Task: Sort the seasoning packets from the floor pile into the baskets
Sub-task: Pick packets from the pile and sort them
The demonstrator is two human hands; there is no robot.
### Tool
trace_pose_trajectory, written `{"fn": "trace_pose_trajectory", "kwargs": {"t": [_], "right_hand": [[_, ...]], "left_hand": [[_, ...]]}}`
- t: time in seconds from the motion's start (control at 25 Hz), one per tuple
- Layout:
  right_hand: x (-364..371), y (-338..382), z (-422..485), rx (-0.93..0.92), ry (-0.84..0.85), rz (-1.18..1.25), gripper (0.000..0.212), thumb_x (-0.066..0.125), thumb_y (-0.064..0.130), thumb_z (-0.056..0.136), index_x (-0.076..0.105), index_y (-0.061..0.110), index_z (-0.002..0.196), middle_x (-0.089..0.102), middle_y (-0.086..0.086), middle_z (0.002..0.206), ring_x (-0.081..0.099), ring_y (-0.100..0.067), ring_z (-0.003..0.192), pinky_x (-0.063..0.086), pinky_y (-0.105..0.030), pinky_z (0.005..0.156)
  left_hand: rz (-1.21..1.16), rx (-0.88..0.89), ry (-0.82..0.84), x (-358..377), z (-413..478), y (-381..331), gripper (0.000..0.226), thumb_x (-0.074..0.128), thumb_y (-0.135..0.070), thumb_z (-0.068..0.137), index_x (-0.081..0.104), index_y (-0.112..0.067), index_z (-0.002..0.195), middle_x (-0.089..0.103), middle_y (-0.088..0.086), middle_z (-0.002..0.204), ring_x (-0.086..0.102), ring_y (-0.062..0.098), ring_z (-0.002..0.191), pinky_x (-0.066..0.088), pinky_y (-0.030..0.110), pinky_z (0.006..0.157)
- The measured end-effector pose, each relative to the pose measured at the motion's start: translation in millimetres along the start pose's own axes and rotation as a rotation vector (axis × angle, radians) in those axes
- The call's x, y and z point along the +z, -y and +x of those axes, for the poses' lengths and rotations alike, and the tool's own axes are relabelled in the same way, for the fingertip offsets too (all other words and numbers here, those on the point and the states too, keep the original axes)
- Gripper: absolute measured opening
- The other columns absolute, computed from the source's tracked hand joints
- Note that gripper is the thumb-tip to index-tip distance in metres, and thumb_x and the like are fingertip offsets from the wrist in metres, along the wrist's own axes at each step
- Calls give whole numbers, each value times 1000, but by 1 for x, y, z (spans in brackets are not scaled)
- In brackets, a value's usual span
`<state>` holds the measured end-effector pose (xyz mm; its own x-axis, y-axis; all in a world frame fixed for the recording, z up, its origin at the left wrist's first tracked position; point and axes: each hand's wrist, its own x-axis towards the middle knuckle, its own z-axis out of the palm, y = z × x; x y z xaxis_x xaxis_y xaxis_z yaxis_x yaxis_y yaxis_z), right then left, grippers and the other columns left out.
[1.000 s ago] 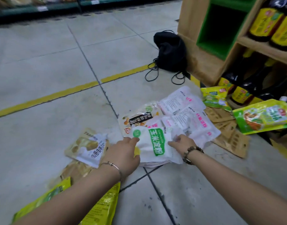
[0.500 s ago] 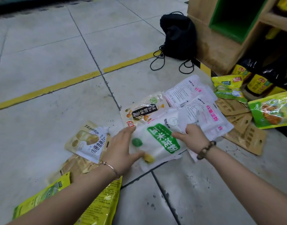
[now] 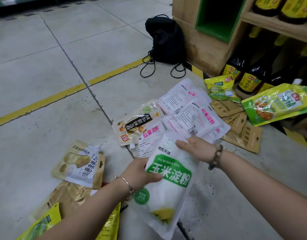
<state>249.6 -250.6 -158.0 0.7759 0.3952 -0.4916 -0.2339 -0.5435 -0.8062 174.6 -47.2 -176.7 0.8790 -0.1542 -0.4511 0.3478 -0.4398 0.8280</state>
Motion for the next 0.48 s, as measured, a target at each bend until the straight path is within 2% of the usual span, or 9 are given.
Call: {"fn": "trace_pose_trajectory", "kwargs": {"t": [0.12,0.16,0.24,0.28,0.32,0.4,0.48], "right_hand": [[-1,-28,6,78,-73,111,54,49,38,93,62,-14,99,60,-32,112,56,-46,105,43,-50,94],[-6,-34,12,102,-166,186,52,50,39,93,64,-11,99,65,-27,104,62,-42,98,47,-49,89],[-24,-49,29,249,-380,586,42,48,39,94,66,2,103,72,-10,84,69,-26,77,52,-37,68],[-35,-60,38,307,-468,793,39,44,37,96,61,5,111,72,-8,87,69,-23,75,49,-32,63],[-43,-70,45,354,-524,929,41,41,35,98,53,5,123,69,-11,102,66,-24,85,48,-31,64],[-47,-86,55,475,-571,1083,48,38,36,99,39,9,139,50,-15,136,53,-30,119,49,-37,84],[-41,-90,65,544,-524,1213,54,43,43,96,37,13,141,44,-15,142,41,-30,131,39,-42,104]], "left_hand": [[55,-10,47,10,4,-2,18,75,-5,73,69,-20,79,71,-8,81,64,4,71,49,14,67],[41,-14,39,12,5,1,18,75,-3,73,69,-19,80,72,-7,82,65,6,72,49,15,67],[-109,-53,-17,13,1,9,19,73,4,72,71,-14,77,73,-5,76,66,9,69,50,18,64],[-208,-81,-63,14,0,14,21,72,8,71,72,-12,75,73,-2,75,66,13,67,52,21,63],[-296,-111,-118,15,0,19,22,70,11,71,72,-10,76,74,3,75,66,17,67,54,25,64],[-439,-183,-213,18,0,26,20,68,16,71,71,-3,79,73,11,75,66,22,64,55,29,61],[-561,-221,-262,19,2,29,20,65,18,71,69,2,81,72,14,73,67,23,58,54,27,53]]}}
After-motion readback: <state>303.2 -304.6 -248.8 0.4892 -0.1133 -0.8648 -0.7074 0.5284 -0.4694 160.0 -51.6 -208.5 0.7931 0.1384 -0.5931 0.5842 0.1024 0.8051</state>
